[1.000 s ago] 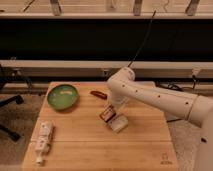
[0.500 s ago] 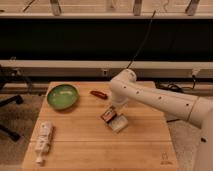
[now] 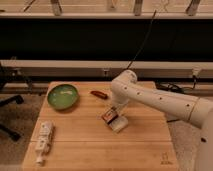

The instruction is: Place the eraser on the white sponge

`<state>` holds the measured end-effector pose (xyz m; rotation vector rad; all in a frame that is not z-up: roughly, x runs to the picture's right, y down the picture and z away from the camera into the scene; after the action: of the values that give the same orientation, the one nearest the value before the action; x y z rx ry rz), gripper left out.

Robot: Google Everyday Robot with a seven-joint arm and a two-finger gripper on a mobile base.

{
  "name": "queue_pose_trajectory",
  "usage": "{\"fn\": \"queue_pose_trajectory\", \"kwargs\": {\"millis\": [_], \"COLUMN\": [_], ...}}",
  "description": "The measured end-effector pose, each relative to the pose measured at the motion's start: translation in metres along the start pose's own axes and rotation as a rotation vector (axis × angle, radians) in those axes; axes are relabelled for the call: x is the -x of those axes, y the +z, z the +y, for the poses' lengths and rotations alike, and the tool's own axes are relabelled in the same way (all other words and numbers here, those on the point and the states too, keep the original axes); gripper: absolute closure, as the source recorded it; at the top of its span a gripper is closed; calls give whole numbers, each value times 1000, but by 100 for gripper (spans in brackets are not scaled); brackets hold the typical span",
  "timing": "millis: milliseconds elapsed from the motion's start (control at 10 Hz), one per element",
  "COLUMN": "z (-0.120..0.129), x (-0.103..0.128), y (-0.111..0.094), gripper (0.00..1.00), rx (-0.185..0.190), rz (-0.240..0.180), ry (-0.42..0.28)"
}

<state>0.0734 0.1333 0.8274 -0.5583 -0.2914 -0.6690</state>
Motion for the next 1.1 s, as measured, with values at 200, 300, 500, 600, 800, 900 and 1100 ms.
{"fn": "queue_pose_trajectory", "kwargs": {"millis": [200,300,500,600,800,900,1100], "z": [10,14,21,25,31,34,40], "x": [-5,-7,-9,-10,-9,-10,-11], "y": [1,2,3,2,1,0,-1], "gripper": [100,96,82,69,49,40,23], "rx": [10,15,23,26,26,27,29], "rz": [2,1,1,1,-4,-5,-9], "ry": [26,42,59,69,79,84,95]}}
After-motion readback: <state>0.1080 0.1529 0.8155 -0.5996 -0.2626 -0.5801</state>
